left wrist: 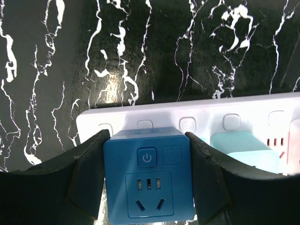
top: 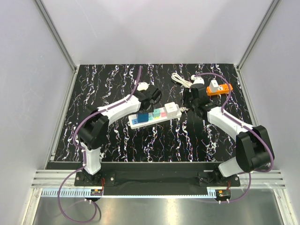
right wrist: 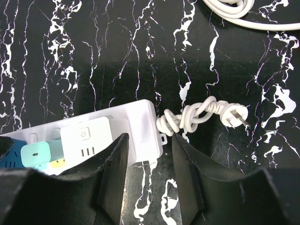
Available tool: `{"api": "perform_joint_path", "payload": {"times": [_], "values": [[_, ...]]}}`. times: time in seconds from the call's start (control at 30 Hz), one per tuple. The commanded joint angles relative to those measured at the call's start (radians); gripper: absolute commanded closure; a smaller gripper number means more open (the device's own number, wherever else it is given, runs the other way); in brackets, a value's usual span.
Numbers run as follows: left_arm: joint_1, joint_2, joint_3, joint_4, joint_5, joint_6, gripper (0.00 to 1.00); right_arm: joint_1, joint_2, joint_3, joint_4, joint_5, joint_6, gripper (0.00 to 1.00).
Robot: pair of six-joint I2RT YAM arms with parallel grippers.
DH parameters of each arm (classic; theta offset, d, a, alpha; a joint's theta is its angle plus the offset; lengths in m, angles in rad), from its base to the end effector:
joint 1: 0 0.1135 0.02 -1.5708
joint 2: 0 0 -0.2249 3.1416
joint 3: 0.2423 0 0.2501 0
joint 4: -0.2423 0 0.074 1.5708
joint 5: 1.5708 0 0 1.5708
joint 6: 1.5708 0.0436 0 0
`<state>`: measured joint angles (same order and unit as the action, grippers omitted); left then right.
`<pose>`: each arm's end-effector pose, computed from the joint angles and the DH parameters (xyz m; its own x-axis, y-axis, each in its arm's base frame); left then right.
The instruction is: Insert the plug
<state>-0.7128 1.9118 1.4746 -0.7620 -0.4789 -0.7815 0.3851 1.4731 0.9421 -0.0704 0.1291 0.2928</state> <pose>0.3018 -0.2343 0.1720 -0.8200 -0.1174 -0.5602 -0.1743 0.9835 0.0490 0.3121 0.1204 0.1998 -0.5812 0.0733 -0.8105 -0.1111 0.9795 0.1683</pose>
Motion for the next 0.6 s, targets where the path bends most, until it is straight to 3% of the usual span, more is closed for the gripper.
{"api": "perform_joint_path", "payload": {"times": [0.0,0.2,0.57], "values": [[-0.040,0.033,-0.091,-0.020,0.034,-0.065,1.00,-0.005,-0.004,-0.005,0.053,-0.014,0.012,0.52],[-0.102,-0.108,-0.269,0.157,-0.052,-0.166,1.00,-0.005,0.018,0.001,0.055,-0.025,0.016,0.52],[-0.240,-0.140,-0.388,0.158,-0.202,-0.335,1.00,-0.005,0.021,0.000,0.055,-0.016,0.014,0.52]]}}
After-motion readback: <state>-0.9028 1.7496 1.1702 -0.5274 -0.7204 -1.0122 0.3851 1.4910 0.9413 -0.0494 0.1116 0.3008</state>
